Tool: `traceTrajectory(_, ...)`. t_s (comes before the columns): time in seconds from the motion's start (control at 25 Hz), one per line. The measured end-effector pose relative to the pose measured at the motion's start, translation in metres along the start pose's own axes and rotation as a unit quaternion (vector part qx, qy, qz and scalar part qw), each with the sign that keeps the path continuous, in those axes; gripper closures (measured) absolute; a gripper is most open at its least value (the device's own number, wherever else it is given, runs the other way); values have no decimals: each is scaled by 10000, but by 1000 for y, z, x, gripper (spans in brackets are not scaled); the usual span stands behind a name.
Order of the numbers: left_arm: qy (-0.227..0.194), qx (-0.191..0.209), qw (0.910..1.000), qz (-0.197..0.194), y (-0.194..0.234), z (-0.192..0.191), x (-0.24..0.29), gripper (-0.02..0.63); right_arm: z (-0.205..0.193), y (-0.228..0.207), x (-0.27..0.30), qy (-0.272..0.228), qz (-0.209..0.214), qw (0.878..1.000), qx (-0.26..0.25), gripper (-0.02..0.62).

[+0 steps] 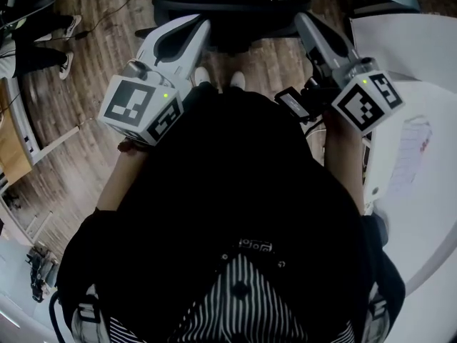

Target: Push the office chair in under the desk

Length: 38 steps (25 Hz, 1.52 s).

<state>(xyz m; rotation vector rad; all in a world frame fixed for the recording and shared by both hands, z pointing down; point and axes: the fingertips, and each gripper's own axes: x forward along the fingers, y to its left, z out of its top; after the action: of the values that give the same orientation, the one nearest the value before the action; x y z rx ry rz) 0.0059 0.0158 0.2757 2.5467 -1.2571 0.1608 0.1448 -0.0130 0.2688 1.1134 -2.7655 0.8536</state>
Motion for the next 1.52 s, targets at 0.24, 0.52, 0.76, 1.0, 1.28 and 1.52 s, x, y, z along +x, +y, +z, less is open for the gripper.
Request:
traceTrajectory(0.24,128,-52,9999,-72,26,-10,-6,604,-5,-9,5,9,-392,9992,-15,594)
traceTrajectory(0.52,232,-228,9989,339,73,-30,-8,432,-15,-45,3,143,-1210,9922,-248,592)
traceTrajectory(0.76,311,-238,9981,485,87,-40,-10,299,-25,-67,1,261,-1448,9890,-176,493)
traceTrajectory(1.0,483,-211,9969,580,109,-53,-9,273,-40,-68,12,475,-1382,9890,-226,415)
traceTrajectory(1.28,672,-516,9954,437,108,-54,5,224,-43,-63,28,708,-1444,9854,-552,352)
traceTrajectory(1.52,805,-382,9952,401,114,-60,14,215,-48,-68,34,791,-1513,9833,-631,339)
